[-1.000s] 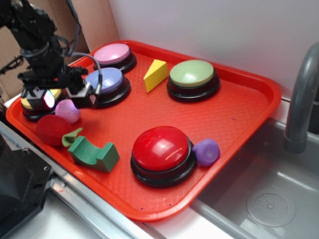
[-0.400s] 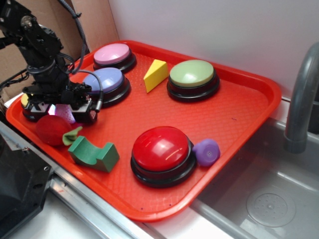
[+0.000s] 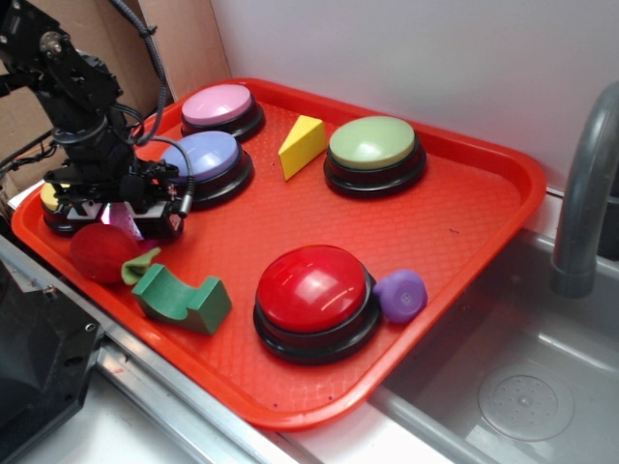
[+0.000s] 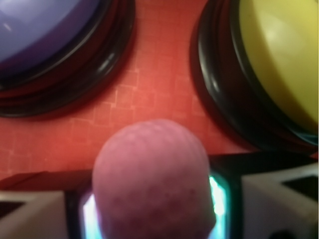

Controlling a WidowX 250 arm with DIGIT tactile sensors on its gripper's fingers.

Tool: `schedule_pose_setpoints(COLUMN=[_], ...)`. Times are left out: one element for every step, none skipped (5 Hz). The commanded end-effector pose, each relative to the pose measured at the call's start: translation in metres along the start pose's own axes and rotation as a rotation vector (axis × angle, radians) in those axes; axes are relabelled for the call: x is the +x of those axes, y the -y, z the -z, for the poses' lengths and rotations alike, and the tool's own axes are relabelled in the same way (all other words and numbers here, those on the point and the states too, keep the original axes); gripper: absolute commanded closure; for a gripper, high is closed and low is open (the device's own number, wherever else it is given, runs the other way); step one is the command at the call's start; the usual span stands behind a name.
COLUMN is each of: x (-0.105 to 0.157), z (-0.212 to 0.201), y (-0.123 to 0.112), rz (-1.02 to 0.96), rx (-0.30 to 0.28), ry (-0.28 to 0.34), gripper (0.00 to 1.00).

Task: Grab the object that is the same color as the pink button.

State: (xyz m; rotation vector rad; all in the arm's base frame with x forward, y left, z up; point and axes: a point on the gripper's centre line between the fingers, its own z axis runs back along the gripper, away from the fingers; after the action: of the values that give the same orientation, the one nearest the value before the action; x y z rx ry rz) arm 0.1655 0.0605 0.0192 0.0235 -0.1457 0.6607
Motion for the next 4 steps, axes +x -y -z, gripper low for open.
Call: schedule_pose_setpoints(x=[0.027,0.024,0.017,0.014], z=[-0.077,-0.107,-0.146,-0.157], y=[0.04,0.062,0.087,0.098], rz=[0.196,0.303,0.443,0.471], rx=[-0.006,-0.059,-0.107,-0.127], ry=[-0.014,-0.024,-0.007,0.001], gripper=[1.0,1.0,1.0,1.0])
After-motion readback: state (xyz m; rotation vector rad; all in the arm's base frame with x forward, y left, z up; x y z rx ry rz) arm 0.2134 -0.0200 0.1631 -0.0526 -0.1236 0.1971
